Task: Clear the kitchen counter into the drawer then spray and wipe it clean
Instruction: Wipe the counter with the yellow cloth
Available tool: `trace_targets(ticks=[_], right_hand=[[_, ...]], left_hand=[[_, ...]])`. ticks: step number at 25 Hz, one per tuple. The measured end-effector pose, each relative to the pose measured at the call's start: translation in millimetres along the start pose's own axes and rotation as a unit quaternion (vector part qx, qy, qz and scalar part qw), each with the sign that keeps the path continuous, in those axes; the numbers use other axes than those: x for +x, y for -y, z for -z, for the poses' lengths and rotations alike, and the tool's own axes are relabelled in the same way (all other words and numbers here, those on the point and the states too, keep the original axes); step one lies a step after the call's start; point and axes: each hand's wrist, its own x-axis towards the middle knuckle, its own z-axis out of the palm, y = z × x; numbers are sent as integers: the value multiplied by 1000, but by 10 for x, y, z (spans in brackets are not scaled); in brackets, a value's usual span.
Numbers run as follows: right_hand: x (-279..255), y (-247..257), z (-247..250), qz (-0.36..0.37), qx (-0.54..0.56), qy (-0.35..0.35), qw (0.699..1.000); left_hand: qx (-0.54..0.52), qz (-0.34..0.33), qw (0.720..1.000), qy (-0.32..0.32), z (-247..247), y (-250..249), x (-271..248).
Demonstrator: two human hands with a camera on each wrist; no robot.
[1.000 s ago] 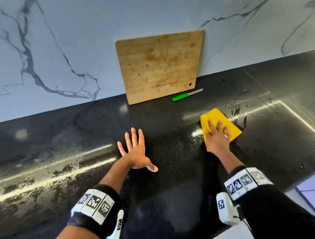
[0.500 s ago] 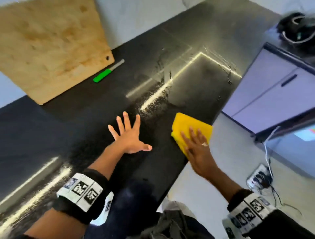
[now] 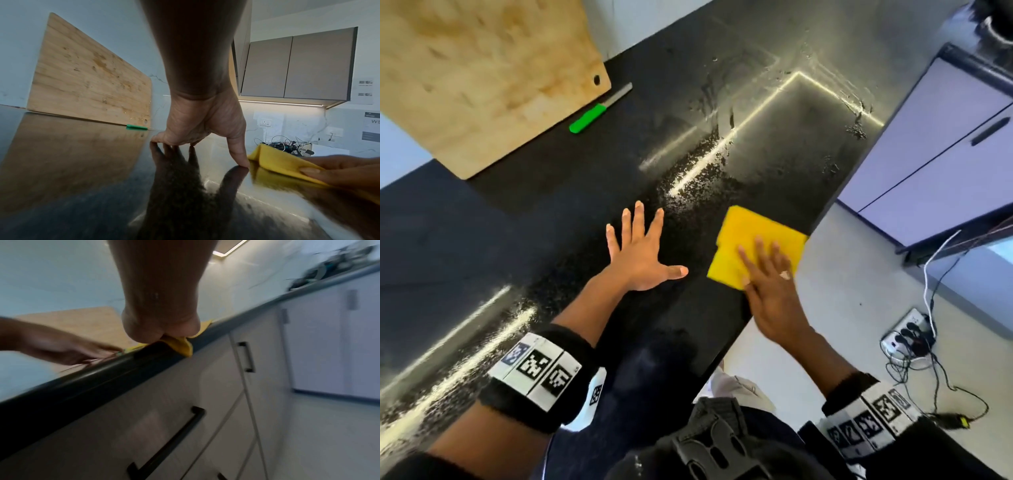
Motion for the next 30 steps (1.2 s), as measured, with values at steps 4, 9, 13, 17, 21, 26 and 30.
trace_targets(ticks=[4,9,13,17,21,26,30], right_hand=[[491,82,100,239,-52,188,951],[2084,34,53,-51,-72,167,982],[2327,926,-296,101,-52,225,968],[2685,997,22,204,155,286,923],[3804,1003,379,124,187,224,948],[4584,1328,87,235,-45,259,936],[4725,1434,-259,260,-66,312,911]], left_hand=[[-23,5,1000,7,132,54,31],[-63,72,994,-59,360,316,118],[-139,131,966,-173,567,583,223],[-278,150,905,-286,805,694,362],[-415,173,797,-404,1133,713,526],[-471,276,656,-521,1318,1221,573],[-447,353,568,-594,1485,1658,505]])
